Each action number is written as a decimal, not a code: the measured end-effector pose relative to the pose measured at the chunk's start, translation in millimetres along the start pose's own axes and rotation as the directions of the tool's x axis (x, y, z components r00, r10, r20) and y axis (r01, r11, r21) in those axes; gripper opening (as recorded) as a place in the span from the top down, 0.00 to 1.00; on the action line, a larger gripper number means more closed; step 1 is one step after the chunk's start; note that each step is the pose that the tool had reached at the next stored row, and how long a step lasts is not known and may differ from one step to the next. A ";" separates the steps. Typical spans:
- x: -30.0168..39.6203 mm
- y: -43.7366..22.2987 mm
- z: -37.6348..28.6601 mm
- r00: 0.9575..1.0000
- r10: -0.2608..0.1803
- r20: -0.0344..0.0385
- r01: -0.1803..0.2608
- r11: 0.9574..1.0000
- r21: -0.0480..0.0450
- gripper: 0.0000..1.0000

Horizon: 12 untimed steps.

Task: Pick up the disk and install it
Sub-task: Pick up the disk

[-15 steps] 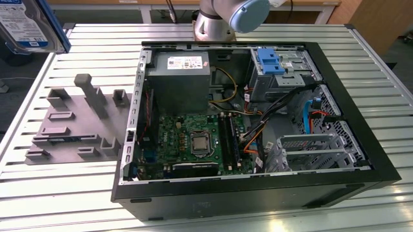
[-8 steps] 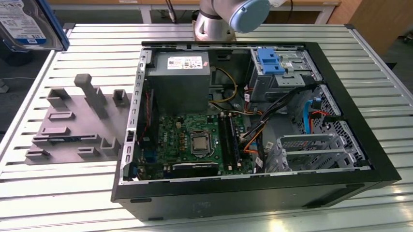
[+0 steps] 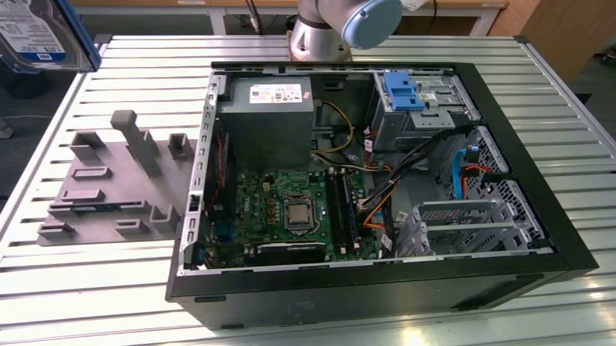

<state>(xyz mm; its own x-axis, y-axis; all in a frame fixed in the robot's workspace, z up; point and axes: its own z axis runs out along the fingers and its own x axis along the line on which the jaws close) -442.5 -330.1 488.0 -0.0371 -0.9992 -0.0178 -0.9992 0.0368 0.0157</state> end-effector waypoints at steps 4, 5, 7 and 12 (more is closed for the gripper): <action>-0.1 0.0 -3.4 1.000 0.000 0.000 0.000 1.000 0.000 0.64; -0.1 0.0 -4.2 1.000 0.000 0.000 0.000 1.000 0.000 0.64; -0.1 0.1 -5.9 1.000 0.000 0.000 0.000 1.000 0.000 0.64; -0.2 0.2 -10.0 1.000 0.000 0.000 0.000 1.000 0.000 0.64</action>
<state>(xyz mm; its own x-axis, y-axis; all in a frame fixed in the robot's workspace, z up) -442.5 -330.1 498.0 -0.0372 -0.9992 -0.0177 -0.9992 0.0369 0.0157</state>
